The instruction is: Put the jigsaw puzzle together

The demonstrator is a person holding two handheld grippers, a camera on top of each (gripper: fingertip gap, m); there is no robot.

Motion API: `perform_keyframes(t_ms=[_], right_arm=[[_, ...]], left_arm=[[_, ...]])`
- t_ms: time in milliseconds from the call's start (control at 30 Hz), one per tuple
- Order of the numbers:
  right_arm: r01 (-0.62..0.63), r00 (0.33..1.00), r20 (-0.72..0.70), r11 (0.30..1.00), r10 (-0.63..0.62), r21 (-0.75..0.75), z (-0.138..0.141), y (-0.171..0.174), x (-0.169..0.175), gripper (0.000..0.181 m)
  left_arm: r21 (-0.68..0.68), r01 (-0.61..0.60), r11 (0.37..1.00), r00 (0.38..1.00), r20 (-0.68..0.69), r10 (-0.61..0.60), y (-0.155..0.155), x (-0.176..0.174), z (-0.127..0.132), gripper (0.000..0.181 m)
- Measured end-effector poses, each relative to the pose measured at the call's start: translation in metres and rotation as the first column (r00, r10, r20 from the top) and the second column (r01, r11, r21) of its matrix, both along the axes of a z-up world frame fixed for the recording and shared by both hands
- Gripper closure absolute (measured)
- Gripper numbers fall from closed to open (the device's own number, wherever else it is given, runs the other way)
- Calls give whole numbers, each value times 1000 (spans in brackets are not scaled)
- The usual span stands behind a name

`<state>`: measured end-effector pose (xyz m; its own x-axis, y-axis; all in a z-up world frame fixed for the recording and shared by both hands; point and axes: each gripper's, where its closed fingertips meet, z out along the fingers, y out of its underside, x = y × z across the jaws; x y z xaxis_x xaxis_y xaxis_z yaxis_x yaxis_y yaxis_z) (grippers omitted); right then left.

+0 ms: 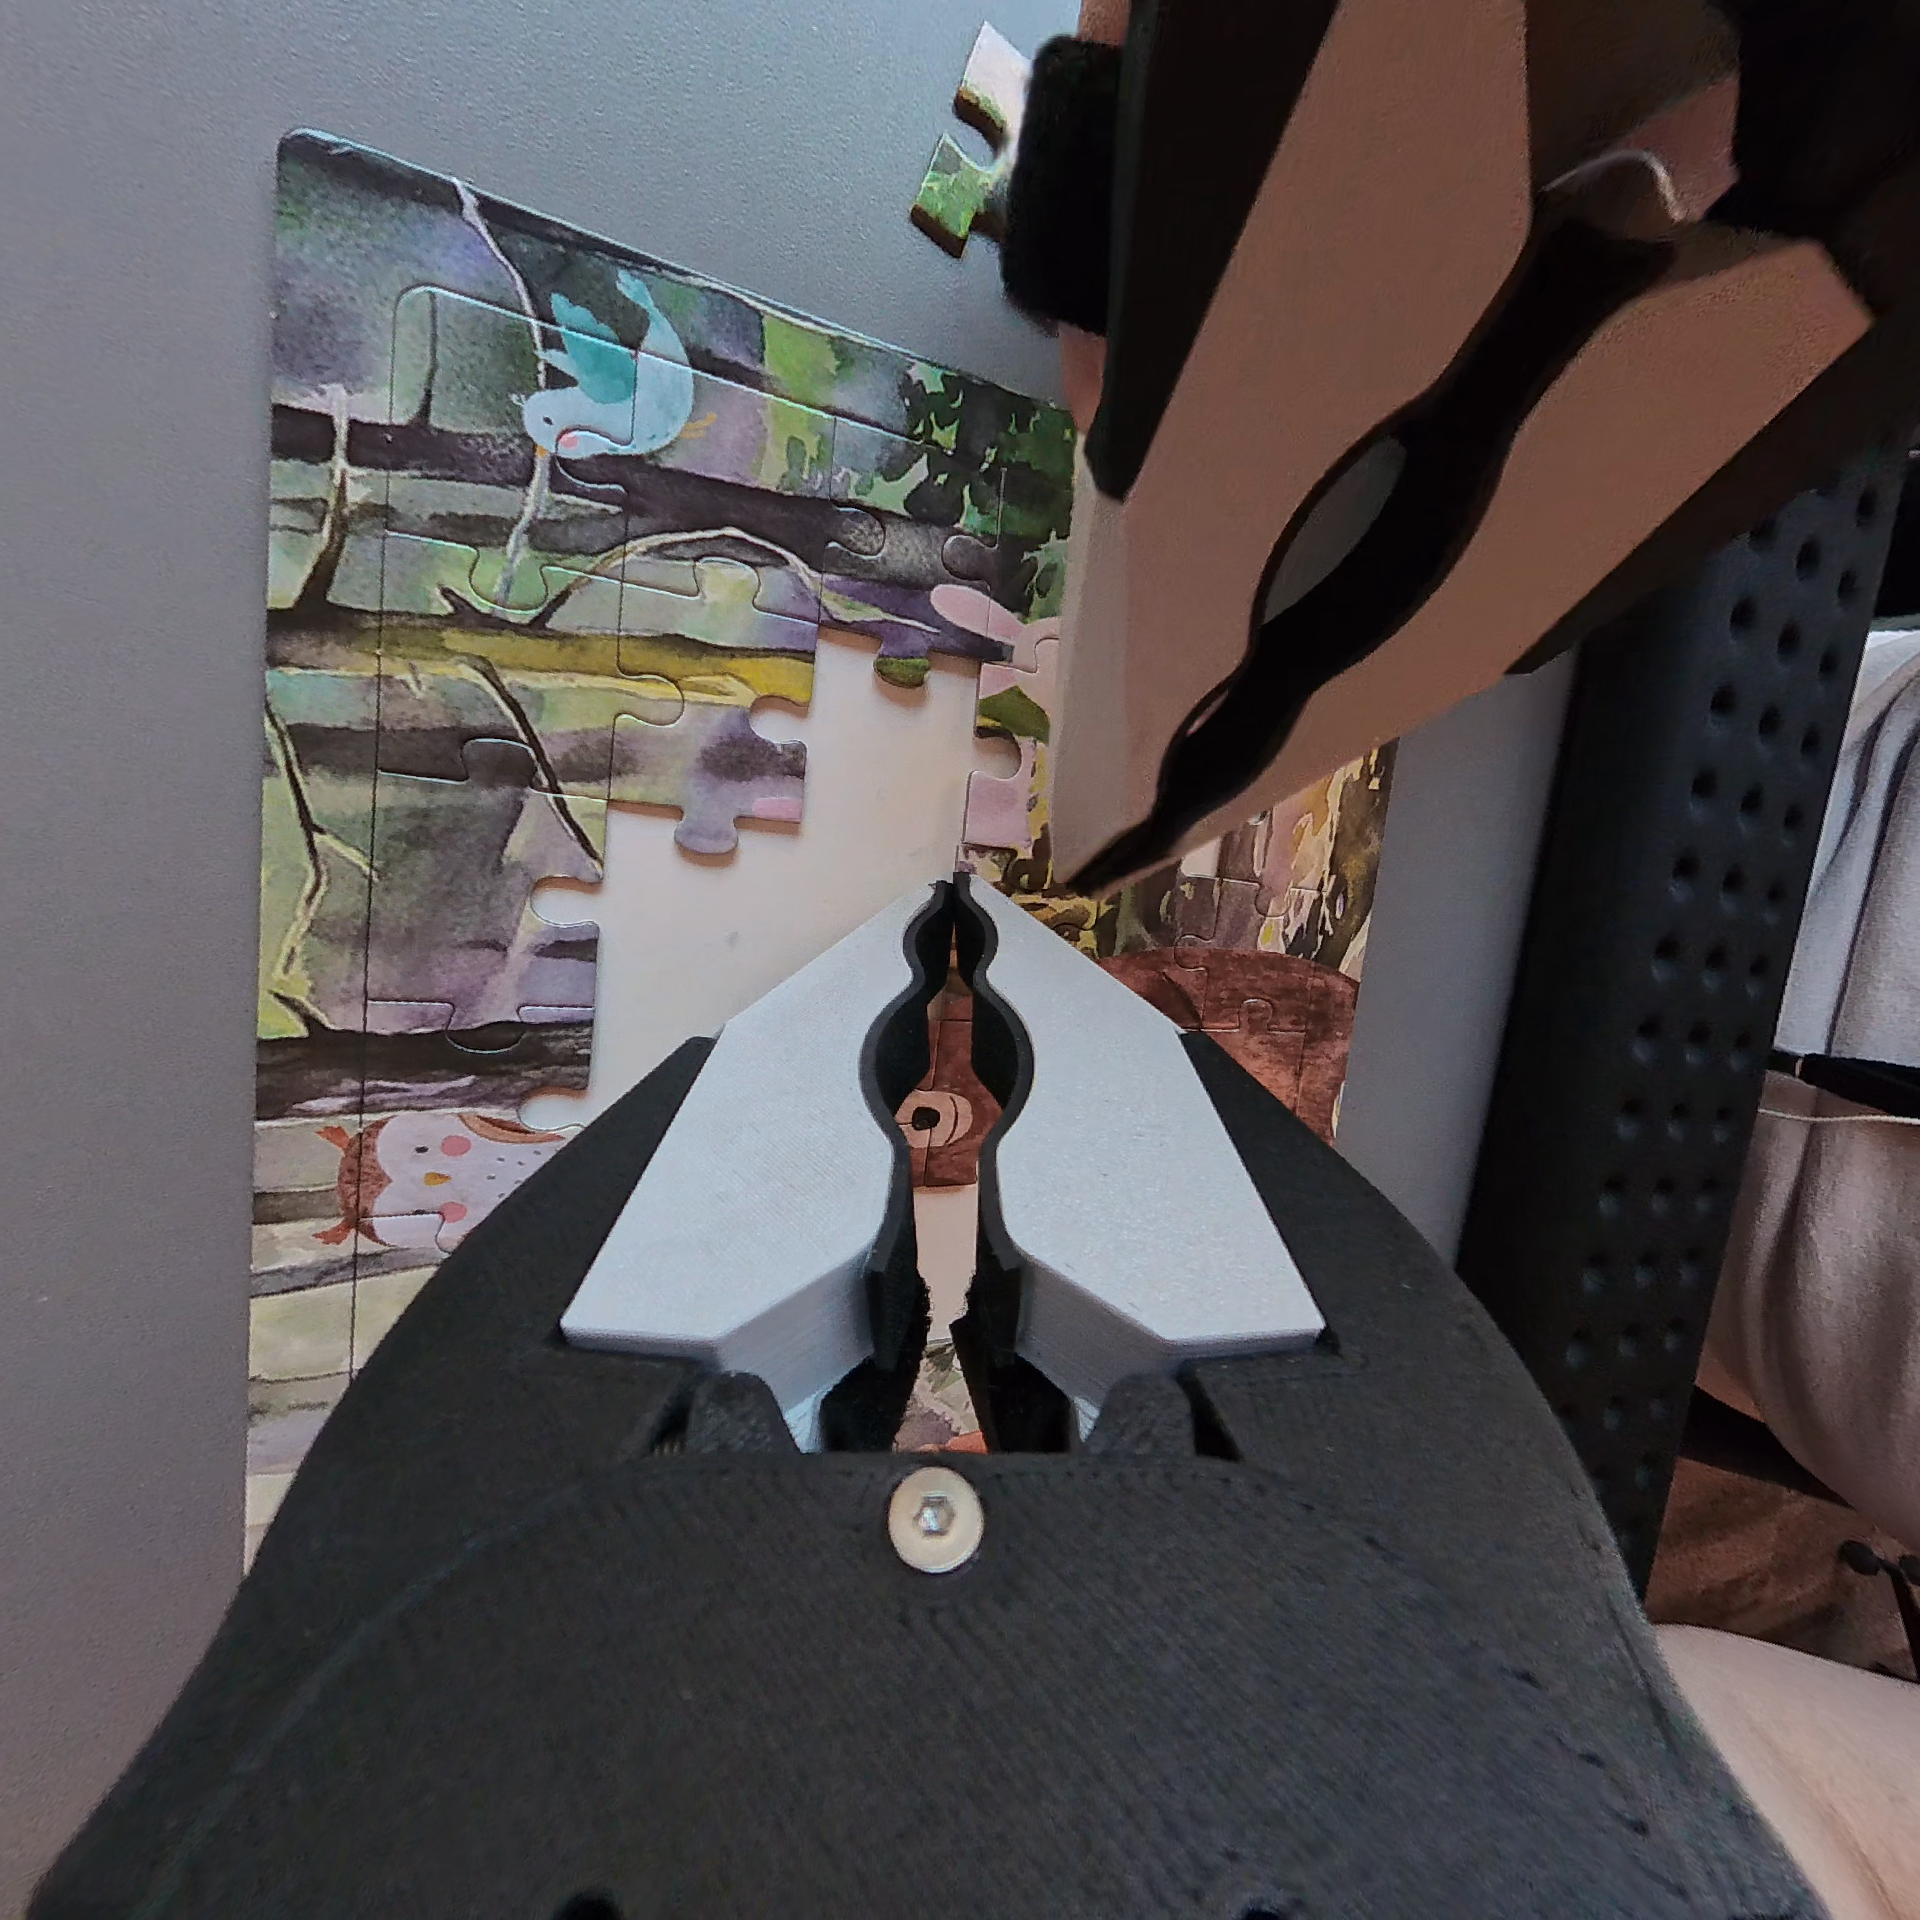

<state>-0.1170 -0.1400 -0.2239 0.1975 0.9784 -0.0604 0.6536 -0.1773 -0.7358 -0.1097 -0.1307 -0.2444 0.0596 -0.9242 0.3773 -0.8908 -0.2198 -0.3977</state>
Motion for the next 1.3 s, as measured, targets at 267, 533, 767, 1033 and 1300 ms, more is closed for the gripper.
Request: perform_keyframes(t_ms=[267, 533, 767, 1033, 1300], right_arm=[[-9, 997, 82, 999, 12, -38, -18, -2, 3, 181], [8, 977, 213, 1000, -8, 1, -20, -2, 4, 181], [-12, 997, 76, 1000, 11, 14, -17, -2, 2, 181], [68, 996, -43, 991, -73, -112, -2, 11, 8, 181], [26, 996, 84, 999, -22, -44, -19, 5, 11, 181]], left_arm=[[-6, -2, 1000, 1000, 0, 2, 0, 0, 0, 181], [-10, -12, 1000, 1000, -2, 12, 0, 0, 0, 181], [-8, -12, 1000, 1000, -3, 12, 0, 0, 0, 181], [-9, -9, 1000, 1000, -4, 9, 0, 0, 0, 181], [-4, -10, 1000, 1000, -7, 10, 0, 0, 0, 181]])
